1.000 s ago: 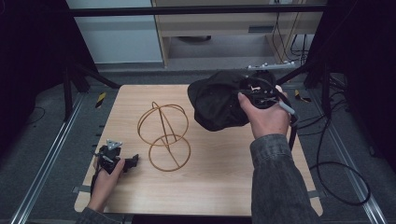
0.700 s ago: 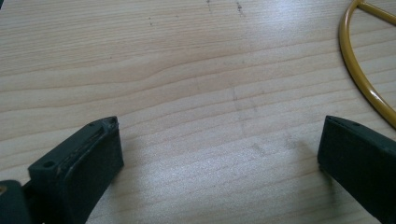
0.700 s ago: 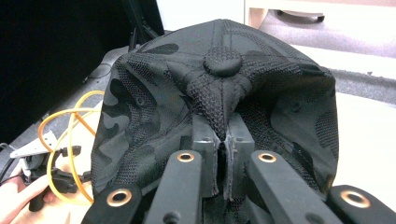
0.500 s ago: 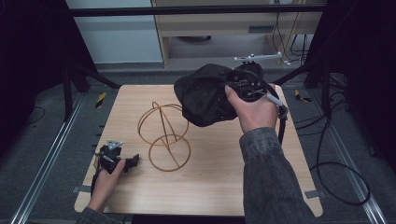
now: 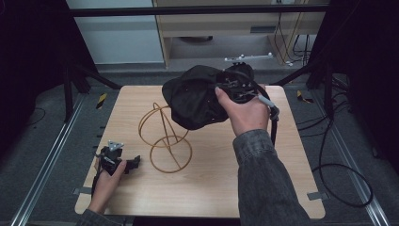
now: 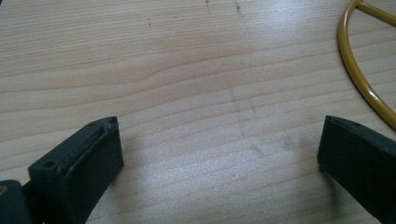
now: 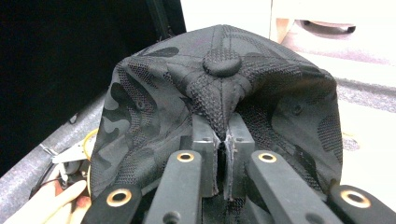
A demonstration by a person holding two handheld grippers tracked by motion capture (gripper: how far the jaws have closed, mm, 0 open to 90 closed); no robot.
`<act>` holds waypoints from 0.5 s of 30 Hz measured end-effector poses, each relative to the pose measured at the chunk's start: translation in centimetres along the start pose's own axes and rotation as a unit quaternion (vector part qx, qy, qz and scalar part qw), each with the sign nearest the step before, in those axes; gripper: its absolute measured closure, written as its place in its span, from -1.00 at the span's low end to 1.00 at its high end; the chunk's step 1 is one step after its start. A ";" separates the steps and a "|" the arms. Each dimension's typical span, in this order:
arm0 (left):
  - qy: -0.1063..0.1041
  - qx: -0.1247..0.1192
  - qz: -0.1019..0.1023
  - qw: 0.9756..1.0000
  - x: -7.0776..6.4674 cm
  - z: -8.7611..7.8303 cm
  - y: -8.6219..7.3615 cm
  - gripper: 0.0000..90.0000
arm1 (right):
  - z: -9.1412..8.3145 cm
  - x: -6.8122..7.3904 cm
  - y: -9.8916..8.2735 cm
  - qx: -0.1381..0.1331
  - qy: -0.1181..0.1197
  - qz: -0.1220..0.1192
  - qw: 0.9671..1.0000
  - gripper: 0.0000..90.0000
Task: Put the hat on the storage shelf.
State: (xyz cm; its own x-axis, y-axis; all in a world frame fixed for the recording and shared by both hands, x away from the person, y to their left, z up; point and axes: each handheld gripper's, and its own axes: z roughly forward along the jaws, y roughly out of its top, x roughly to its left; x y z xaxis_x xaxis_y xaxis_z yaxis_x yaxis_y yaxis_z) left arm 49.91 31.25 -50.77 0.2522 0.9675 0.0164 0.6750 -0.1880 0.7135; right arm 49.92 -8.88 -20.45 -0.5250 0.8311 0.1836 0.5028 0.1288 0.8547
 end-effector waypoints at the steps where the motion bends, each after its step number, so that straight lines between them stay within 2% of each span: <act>1: 0.000 0.000 0.000 1.000 0.0 0.0 0.0 -1.00 | 0.0 0.2 0.0 -0.003 -0.002 -0.004 1.000 0.91; 8: -0.001 0.000 0.000 1.000 0.0 0.0 0.0 -1.00 | 0.5 1.1 0.1 -0.003 0.009 -0.008 1.000 0.91; 15: -0.001 0.001 0.002 1.000 0.0 0.0 0.0 -1.00 | 0.8 1.2 0.5 -0.006 0.015 -0.007 1.000 0.91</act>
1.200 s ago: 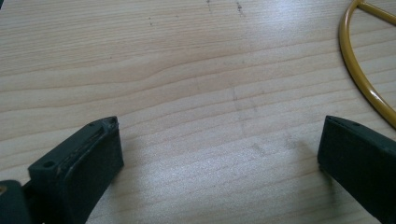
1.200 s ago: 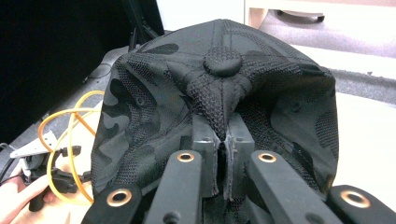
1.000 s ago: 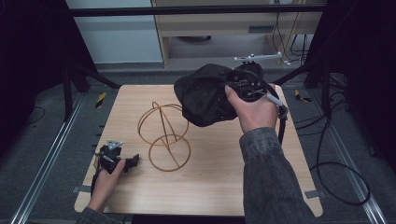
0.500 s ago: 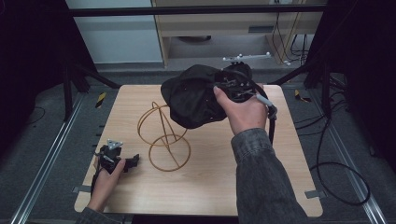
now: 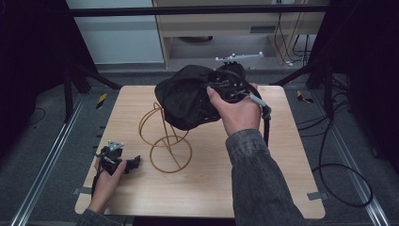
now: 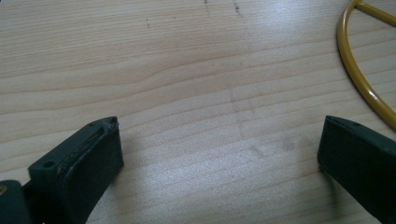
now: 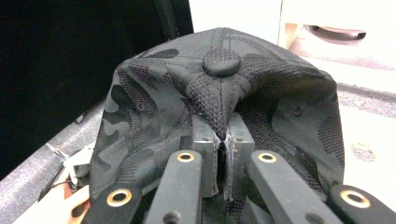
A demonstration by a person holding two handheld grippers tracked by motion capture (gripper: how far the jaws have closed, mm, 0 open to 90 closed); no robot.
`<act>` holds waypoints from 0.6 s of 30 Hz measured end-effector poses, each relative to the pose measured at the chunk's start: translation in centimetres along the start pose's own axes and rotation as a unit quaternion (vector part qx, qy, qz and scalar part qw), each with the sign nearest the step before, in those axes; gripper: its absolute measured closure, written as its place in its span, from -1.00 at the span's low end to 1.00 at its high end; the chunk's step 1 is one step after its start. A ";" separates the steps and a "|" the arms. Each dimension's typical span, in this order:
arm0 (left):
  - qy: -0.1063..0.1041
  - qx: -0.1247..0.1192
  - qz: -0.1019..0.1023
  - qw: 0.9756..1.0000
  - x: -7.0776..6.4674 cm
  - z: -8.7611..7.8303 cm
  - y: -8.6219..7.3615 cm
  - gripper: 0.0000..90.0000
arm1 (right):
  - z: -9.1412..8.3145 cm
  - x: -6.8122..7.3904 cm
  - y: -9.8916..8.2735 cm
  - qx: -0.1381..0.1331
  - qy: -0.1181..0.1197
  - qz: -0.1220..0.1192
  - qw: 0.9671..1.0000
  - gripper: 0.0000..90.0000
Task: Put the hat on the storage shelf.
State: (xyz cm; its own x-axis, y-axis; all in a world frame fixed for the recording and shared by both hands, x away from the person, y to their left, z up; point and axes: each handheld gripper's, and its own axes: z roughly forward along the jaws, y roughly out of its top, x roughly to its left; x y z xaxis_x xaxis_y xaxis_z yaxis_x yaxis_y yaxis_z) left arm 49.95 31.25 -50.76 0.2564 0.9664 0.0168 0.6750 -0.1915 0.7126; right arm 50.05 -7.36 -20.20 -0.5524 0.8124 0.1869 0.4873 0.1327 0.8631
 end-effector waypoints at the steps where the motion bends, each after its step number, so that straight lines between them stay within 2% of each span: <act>1: 0.000 0.000 0.000 1.000 0.0 0.0 0.0 -1.00 | 0.0 0.0 0.1 0.000 0.002 0.002 1.000 0.91; 7: 0.000 -0.001 -0.001 1.000 0.0 0.0 0.0 -1.00 | 0.4 0.5 0.1 0.002 0.010 0.001 1.000 0.91; 18: -0.001 0.000 0.001 1.000 0.0 0.0 0.0 -1.00 | 2.2 2.3 -0.2 0.009 0.035 -0.007 0.999 0.91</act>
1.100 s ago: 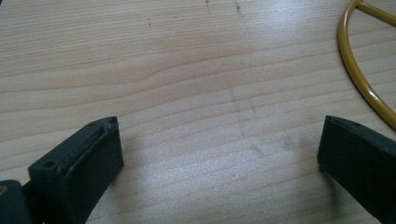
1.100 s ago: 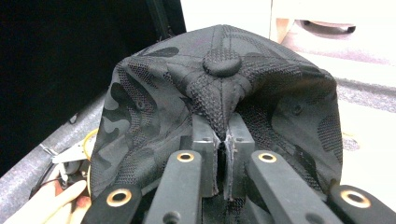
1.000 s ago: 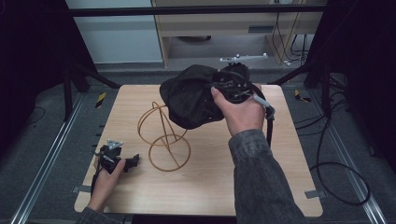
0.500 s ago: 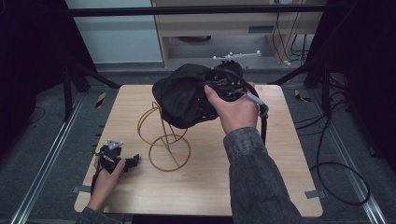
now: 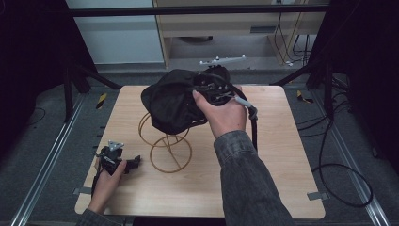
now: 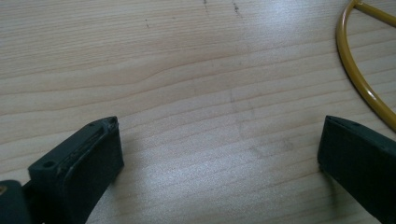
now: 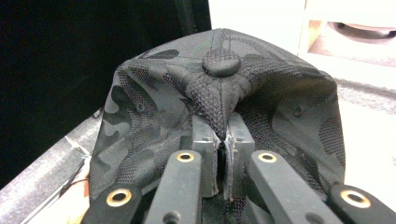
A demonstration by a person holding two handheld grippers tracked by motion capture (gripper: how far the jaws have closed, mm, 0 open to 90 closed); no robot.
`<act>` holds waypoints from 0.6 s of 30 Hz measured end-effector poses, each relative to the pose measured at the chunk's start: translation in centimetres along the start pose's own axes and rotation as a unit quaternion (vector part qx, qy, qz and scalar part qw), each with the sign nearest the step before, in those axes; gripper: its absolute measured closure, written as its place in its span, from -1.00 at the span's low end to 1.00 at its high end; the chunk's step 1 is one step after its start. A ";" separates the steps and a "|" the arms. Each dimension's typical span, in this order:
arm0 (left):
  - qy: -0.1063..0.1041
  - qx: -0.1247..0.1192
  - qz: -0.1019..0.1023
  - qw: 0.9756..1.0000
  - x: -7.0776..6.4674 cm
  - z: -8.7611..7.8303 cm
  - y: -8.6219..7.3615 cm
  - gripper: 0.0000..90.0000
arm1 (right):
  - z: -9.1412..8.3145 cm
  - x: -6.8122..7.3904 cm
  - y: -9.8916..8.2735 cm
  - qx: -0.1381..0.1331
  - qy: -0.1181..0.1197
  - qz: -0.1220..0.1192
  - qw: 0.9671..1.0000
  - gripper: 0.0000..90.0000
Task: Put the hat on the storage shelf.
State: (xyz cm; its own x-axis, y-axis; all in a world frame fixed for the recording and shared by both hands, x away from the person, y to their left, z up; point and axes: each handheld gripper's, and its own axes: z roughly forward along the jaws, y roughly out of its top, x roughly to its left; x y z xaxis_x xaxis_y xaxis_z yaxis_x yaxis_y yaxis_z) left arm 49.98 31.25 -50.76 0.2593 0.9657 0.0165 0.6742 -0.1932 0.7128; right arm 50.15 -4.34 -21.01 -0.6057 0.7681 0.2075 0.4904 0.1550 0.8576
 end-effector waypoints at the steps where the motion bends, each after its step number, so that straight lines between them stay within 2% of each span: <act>1: 0.000 0.000 0.000 1.000 0.0 0.0 0.0 -1.00 | 0.1 0.2 0.0 -0.001 0.002 -0.002 1.000 0.91; 6: -0.001 0.000 0.001 1.000 0.0 0.0 0.0 -1.00 | 0.3 0.8 0.1 -0.005 0.014 -0.003 1.000 0.91; 18: 0.000 0.000 0.002 1.000 -0.1 0.0 0.1 -1.00 | 1.2 1.9 -0.6 0.010 0.025 -0.021 0.999 0.90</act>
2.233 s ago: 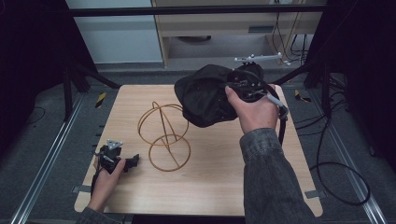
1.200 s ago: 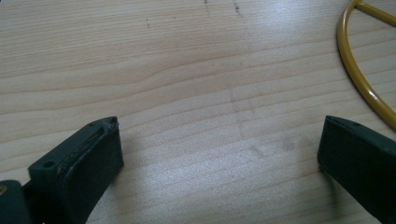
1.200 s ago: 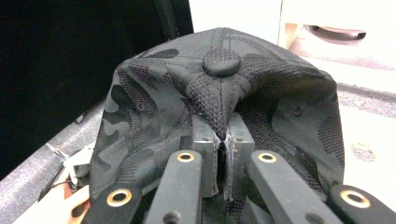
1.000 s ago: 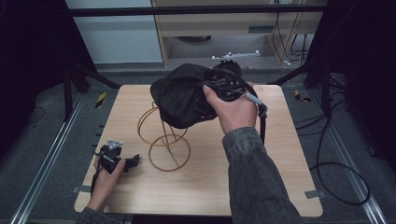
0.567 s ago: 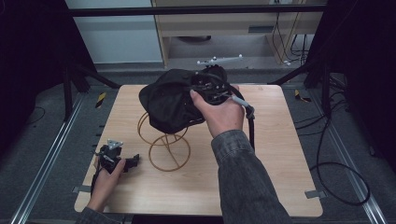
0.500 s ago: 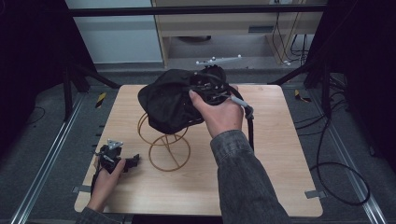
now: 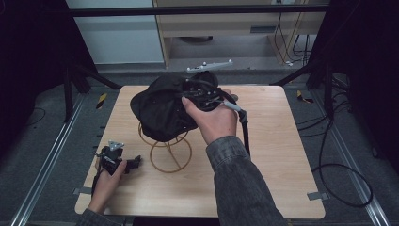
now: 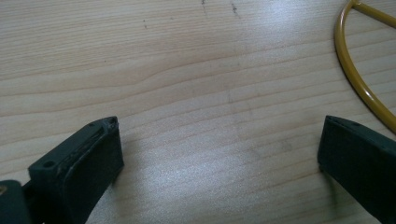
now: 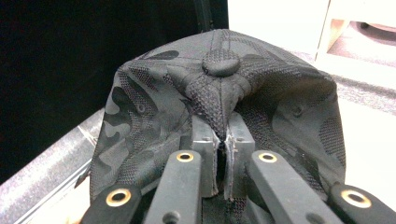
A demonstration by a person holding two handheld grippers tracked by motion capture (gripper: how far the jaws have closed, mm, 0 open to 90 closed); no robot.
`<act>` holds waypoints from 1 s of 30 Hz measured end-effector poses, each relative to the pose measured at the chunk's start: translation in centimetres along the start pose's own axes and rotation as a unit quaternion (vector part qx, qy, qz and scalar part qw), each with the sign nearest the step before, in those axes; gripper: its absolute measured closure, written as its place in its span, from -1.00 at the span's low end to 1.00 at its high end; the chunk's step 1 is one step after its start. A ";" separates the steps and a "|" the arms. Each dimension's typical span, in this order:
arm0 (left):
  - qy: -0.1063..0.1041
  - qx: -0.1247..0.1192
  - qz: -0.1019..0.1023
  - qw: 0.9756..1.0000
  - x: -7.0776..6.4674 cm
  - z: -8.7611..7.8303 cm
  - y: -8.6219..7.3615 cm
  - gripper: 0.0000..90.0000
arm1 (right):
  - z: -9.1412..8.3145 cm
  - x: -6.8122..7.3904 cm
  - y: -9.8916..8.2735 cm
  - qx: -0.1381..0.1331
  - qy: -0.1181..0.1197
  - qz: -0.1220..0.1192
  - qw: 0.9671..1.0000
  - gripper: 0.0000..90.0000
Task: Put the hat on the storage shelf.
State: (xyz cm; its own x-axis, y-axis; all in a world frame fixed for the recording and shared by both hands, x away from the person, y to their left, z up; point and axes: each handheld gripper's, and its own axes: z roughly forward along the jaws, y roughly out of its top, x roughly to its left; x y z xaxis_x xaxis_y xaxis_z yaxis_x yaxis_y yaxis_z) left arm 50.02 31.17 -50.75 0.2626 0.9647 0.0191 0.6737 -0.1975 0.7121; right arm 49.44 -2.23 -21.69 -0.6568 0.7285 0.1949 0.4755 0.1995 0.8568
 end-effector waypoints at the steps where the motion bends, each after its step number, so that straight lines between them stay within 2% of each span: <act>1: -0.001 0.000 0.000 1.000 0.0 0.0 0.0 -1.00 | 0.1 0.1 -0.1 0.002 0.001 -0.003 1.000 0.90; 17: -0.002 0.000 0.001 1.000 -0.1 0.0 0.0 -1.00 | 0.8 -0.1 -1.3 0.027 0.005 -0.006 1.000 0.88; 20: -0.002 -0.001 0.001 1.000 -0.1 0.0 0.0 -1.00 | 1.2 -0.3 -1.9 0.040 0.004 -0.005 0.999 0.88; 30: -0.002 -0.001 0.001 1.000 -0.1 0.0 0.0 -1.00 | 1.8 -0.6 -2.7 0.045 0.010 0.000 0.999 0.88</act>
State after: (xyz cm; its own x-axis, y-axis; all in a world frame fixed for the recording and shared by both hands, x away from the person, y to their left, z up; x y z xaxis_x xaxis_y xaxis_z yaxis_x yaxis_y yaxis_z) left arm 50.01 31.07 -50.76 0.2660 0.9638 0.0180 0.6725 -0.1989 0.7129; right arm 49.57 -2.03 -25.00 -0.6673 0.7159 0.2055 0.5264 0.2580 0.8102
